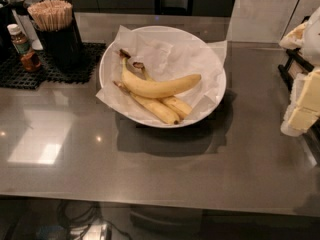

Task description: Pick banana from white bowl

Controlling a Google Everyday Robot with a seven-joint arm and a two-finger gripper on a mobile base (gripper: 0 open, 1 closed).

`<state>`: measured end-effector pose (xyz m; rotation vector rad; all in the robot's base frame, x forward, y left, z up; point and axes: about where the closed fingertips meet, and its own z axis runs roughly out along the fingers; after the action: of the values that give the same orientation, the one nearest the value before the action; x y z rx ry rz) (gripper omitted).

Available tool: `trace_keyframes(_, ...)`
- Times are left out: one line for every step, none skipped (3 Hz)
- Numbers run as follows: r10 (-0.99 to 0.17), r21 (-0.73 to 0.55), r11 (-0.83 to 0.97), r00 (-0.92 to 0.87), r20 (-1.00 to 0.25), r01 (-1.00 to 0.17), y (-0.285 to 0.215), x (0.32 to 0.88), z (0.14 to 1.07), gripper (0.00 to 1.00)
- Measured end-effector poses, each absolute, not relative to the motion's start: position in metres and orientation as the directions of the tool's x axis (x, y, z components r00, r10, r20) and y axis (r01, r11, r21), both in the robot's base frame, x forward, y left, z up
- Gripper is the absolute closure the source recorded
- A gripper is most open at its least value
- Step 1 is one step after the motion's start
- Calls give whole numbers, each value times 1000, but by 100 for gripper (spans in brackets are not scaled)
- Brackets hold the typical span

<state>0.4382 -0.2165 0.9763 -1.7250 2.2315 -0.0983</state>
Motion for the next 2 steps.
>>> trace_keyframes(-954,-250,267,-217,-209,-931,-215,439,978,0)
trace_keyframes(-962,-265,175,-107,-251,-948,-186,447,991,0)
